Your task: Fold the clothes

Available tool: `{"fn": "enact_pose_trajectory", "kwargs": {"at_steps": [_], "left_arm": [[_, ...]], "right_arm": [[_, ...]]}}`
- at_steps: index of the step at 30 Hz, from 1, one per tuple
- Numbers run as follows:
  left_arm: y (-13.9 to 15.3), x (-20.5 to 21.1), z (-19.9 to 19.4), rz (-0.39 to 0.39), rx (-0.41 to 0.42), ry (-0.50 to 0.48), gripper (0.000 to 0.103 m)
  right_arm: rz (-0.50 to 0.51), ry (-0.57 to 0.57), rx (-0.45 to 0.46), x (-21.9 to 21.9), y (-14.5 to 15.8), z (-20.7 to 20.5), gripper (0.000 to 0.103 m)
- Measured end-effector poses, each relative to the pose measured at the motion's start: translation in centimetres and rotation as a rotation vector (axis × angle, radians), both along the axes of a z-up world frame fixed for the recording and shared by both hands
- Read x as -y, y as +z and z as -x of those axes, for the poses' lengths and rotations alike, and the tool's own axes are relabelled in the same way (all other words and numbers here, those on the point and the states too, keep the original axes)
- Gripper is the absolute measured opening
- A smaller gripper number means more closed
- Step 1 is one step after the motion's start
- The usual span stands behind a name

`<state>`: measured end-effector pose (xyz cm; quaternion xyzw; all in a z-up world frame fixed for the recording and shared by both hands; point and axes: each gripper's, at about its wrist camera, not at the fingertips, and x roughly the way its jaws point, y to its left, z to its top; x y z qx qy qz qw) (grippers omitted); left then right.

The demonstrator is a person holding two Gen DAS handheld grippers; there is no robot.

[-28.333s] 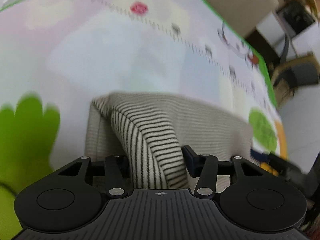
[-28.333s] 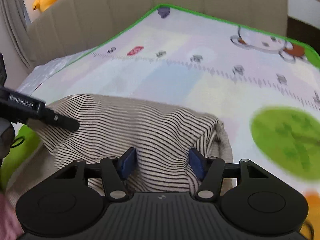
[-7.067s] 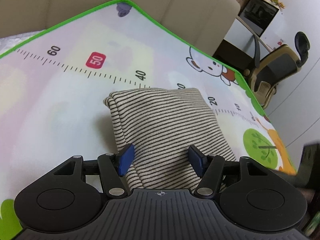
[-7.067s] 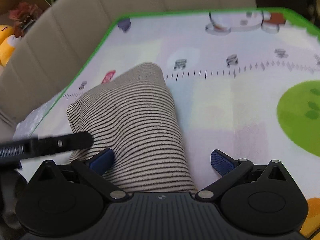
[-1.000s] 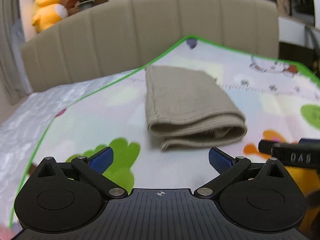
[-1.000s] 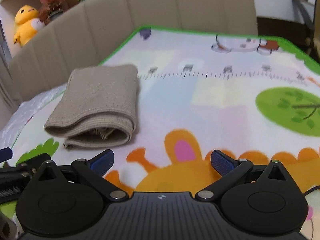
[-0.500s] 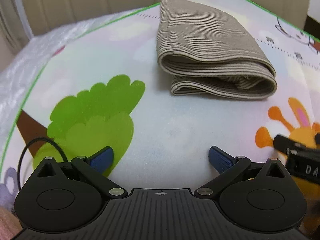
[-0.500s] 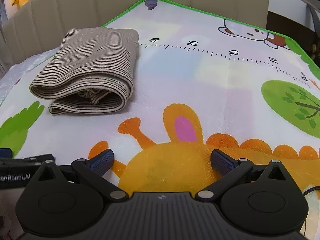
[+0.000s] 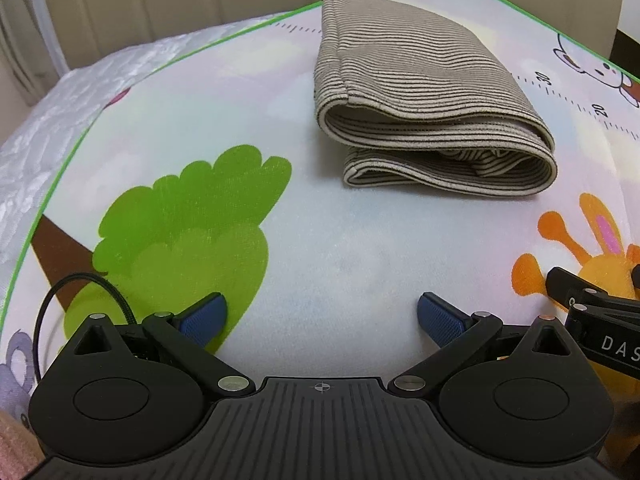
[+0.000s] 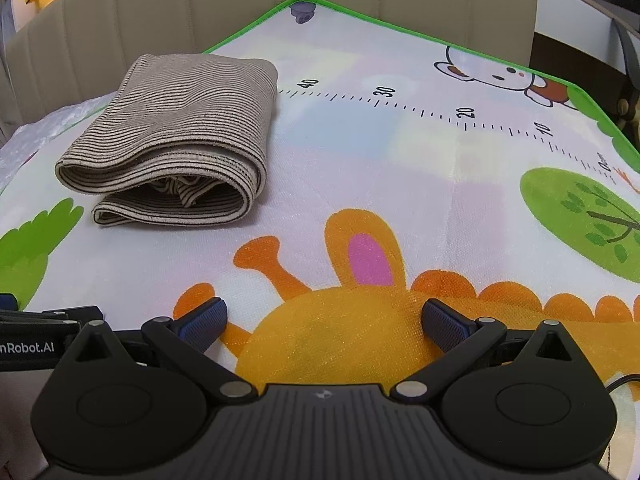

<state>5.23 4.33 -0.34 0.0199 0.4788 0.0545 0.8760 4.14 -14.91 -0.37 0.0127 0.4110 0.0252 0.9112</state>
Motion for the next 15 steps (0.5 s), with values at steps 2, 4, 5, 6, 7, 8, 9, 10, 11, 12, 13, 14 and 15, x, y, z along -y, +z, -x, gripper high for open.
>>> {"fn": "enact_pose_trajectory", "kwargs": {"at_steps": [2,4,5,6,7,8,9,10,11,12,13,14,15], "left_arm": [[-0.03,0.00,-0.05,-0.001,-0.001,0.000,0.103],[-0.04,0.00,-0.08,-0.001,-0.002,0.001,0.103],[-0.04,0.01,-0.07,-0.001,-0.002,0.001,0.103],[-0.04,0.02,-0.07,-0.001,-0.003,0.001,0.103],[-0.03,0.05,-0.06,-0.002,-0.003,0.002,0.103],[-0.04,0.07,-0.05,-0.003,-0.003,0.002,0.103],[-0.06,0.08,-0.06,-0.003,-0.004,0.002,0.103],[-0.06,0.09,-0.05,-0.004,-0.003,0.001,0.103],[-0.05,0.12,-0.03,-0.005,-0.001,0.000,0.103],[-0.04,0.16,0.00,-0.007,0.002,-0.002,0.103],[-0.04,0.19,0.02,-0.008,0.006,-0.004,0.103],[-0.03,0.22,0.03,-0.009,0.009,-0.007,0.103],[0.01,0.21,0.05,-0.007,0.014,-0.008,0.103]], "right_arm": [[0.001,0.000,0.001,-0.04,0.00,0.00,0.103],[0.004,0.000,0.002,-0.08,-0.01,0.01,0.103],[0.005,0.000,0.002,-0.09,-0.02,0.01,0.103],[0.007,0.000,0.004,-0.11,-0.02,0.02,0.103],[0.009,0.001,0.005,-0.14,-0.03,0.03,0.103],[0.011,0.001,0.007,-0.17,-0.04,0.05,0.103],[0.013,0.001,0.008,-0.19,-0.05,0.06,0.103],[0.013,0.001,0.009,-0.21,-0.05,0.07,0.103],[0.014,0.001,0.010,-0.23,-0.05,0.08,0.103],[0.014,0.001,0.011,-0.23,-0.05,0.09,0.103],[0.013,0.001,0.012,-0.22,-0.03,0.11,0.103],[0.013,0.001,0.014,-0.20,-0.01,0.12,0.103],[0.010,0.002,0.017,-0.17,0.02,0.16,0.103]]}}
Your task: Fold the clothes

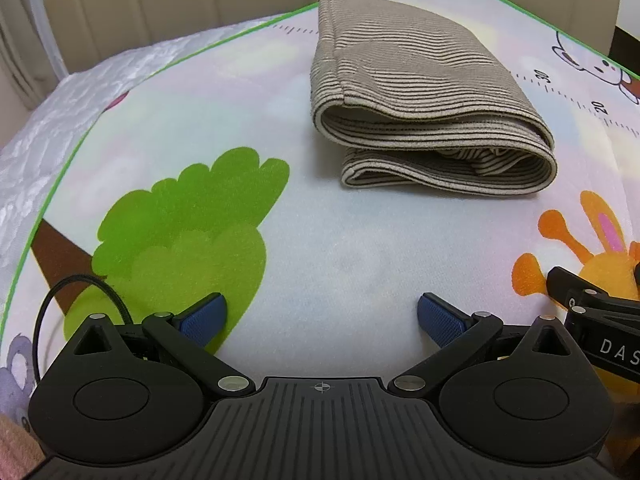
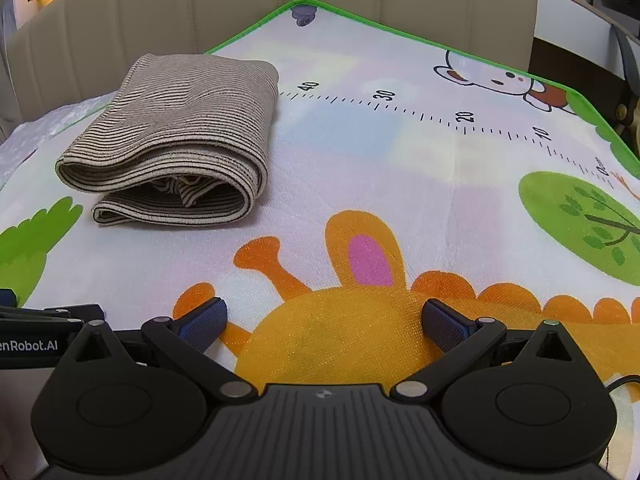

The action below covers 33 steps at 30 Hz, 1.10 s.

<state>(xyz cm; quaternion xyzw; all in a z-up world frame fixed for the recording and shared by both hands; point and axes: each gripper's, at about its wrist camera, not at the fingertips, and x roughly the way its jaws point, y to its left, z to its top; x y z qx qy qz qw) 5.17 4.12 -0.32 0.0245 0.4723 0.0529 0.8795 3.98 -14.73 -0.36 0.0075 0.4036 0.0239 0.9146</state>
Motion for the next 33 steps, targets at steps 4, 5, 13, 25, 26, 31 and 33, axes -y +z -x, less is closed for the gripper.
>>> {"fn": "enact_pose_trajectory", "kwargs": {"at_steps": [4,5,13,25,26,31,33], "left_arm": [[0.5,-0.1,0.2,0.018,0.046,-0.005,0.103],[0.8,0.0,0.3,0.015,0.066,-0.009,0.103],[2.2,1.1,1.4,-0.026,0.184,-0.046,0.103],[1.9,0.9,1.2,-0.009,0.134,-0.030,0.103],[1.9,0.9,1.2,-0.010,0.133,-0.031,0.103],[1.8,0.8,1.1,-0.003,0.122,-0.022,0.103],[1.8,0.7,1.1,-0.002,0.118,-0.018,0.103]], "right_arm": [[-0.047,0.015,0.045,0.5,0.4,0.5,0.103],[-0.072,0.026,0.069,0.7,0.7,0.8,0.103],[-0.111,0.040,0.143,1.2,1.5,1.7,0.103],[-0.095,0.043,0.129,1.0,1.1,1.5,0.103],[-0.096,0.042,0.127,1.1,1.1,1.5,0.103],[-0.095,0.042,0.120,1.0,1.0,1.5,0.103],[-0.092,0.042,0.119,1.0,1.0,1.5,0.103]]}}
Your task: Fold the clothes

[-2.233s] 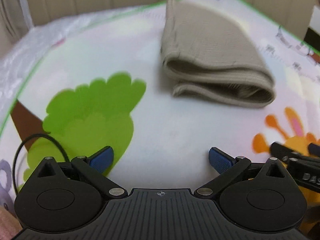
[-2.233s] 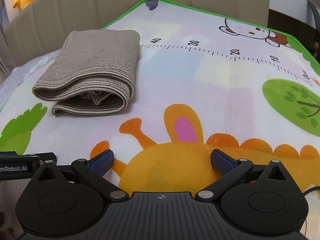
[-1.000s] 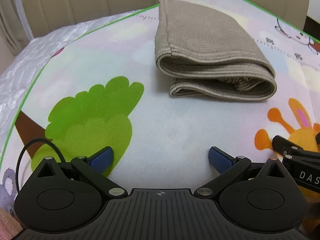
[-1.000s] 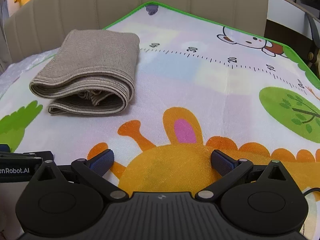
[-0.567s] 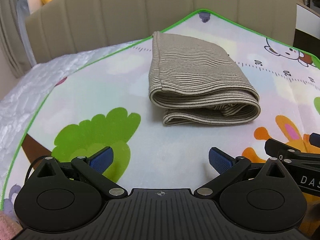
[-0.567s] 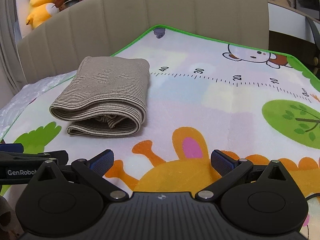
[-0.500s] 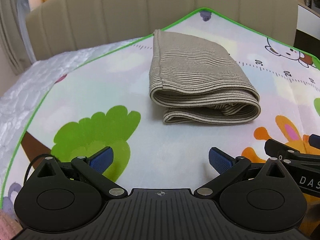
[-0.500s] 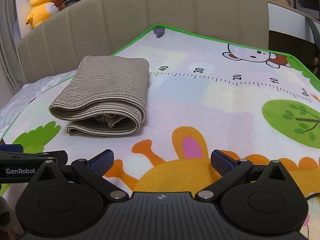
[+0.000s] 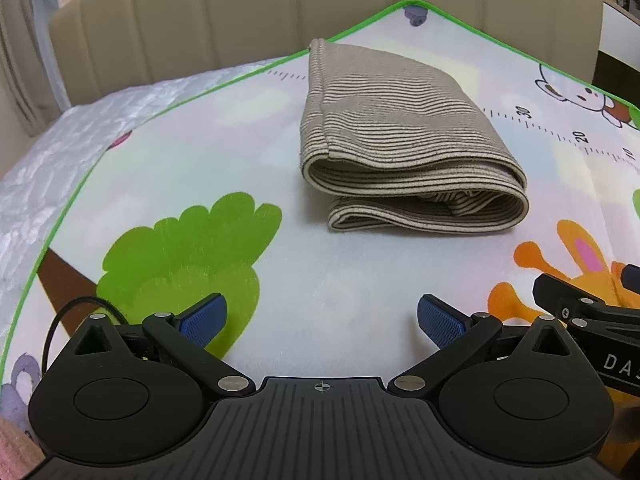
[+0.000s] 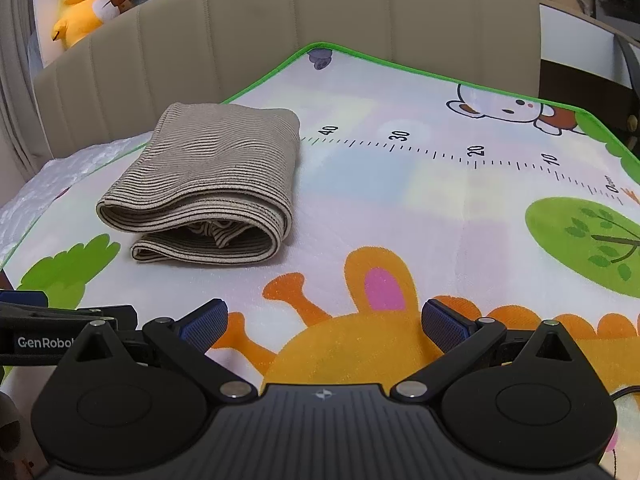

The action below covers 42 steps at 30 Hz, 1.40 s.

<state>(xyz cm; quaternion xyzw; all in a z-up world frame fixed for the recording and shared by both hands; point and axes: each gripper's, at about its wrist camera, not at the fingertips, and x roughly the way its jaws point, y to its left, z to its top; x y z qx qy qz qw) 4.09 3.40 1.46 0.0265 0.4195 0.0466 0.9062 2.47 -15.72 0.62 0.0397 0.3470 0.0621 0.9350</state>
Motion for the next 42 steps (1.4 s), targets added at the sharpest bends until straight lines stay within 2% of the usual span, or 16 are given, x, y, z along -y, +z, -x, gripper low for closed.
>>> {"fn": "enact_pose_trajectory", "kwargs": {"at_steps": [42], "left_arm": [[-0.10,0.10,-0.07,-0.014,-0.002,-0.009,0.103]], "right_arm": [[-0.005,0.000,-0.029,0.36,-0.31,-0.29,0.103]]}}
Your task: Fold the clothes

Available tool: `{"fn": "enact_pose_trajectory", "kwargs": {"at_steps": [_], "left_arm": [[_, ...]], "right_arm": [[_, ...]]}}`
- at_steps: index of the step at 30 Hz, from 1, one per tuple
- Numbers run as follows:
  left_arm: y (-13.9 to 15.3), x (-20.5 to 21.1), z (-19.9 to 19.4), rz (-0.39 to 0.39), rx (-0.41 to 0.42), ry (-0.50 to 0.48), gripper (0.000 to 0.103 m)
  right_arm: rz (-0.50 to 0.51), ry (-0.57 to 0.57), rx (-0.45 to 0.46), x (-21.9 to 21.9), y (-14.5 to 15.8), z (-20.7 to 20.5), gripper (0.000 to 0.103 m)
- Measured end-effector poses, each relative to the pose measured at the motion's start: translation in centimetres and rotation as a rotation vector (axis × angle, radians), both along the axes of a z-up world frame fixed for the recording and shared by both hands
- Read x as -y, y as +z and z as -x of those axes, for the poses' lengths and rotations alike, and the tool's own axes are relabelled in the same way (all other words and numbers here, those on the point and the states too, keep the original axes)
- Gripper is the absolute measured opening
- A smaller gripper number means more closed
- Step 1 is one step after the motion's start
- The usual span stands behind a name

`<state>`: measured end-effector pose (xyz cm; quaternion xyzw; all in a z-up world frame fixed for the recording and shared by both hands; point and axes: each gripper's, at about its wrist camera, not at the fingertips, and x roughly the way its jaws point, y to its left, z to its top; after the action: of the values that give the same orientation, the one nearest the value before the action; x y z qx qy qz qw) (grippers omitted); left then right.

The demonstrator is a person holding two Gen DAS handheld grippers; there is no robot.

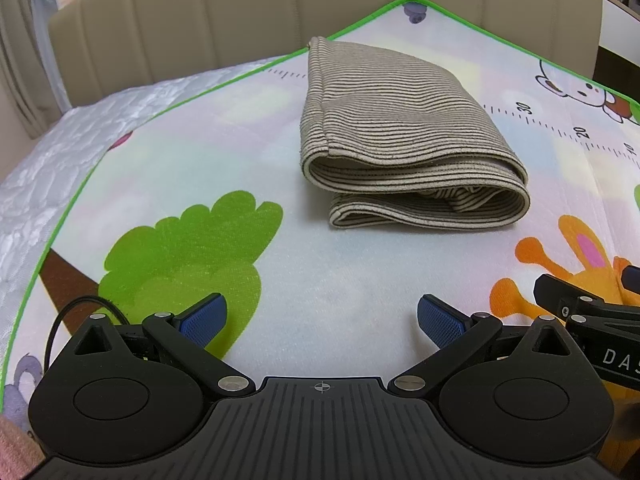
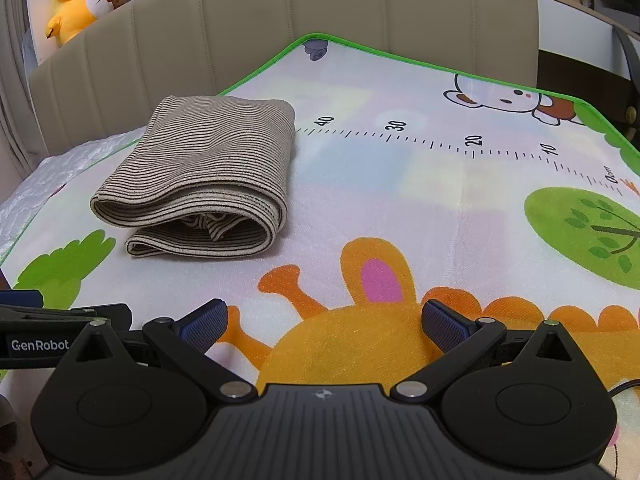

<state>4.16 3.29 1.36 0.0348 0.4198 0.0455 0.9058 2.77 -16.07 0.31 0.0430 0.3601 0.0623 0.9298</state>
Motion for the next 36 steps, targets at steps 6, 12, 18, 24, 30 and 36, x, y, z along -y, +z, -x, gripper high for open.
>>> {"fn": "enact_pose_trajectory", "kwargs": {"at_steps": [6,12,18,24,30,36], "left_arm": [[-0.02,0.06,0.04,-0.002,-0.001,0.001,0.103],[-0.07,0.11,0.04,-0.003,-0.002,0.001,0.103],[-0.10,0.12,0.09,-0.003,-0.001,0.001,0.103],[-0.10,0.11,0.06,-0.005,-0.001,0.000,0.103],[-0.12,0.17,0.00,-0.008,-0.005,-0.001,0.103],[-0.09,0.24,0.05,-0.009,-0.005,-0.001,0.103]], "right_arm": [[-0.001,0.002,0.000,-0.03,0.01,0.03,0.103],[-0.002,0.003,-0.001,-0.13,-0.04,0.06,0.103],[-0.001,0.002,-0.001,-0.28,-0.02,0.08,0.103],[-0.002,0.000,-0.002,-0.34,0.00,0.07,0.103],[-0.003,-0.001,-0.002,-0.32,0.01,0.08,0.103],[-0.004,0.000,-0.003,-0.31,0.04,0.08,0.103]]}}
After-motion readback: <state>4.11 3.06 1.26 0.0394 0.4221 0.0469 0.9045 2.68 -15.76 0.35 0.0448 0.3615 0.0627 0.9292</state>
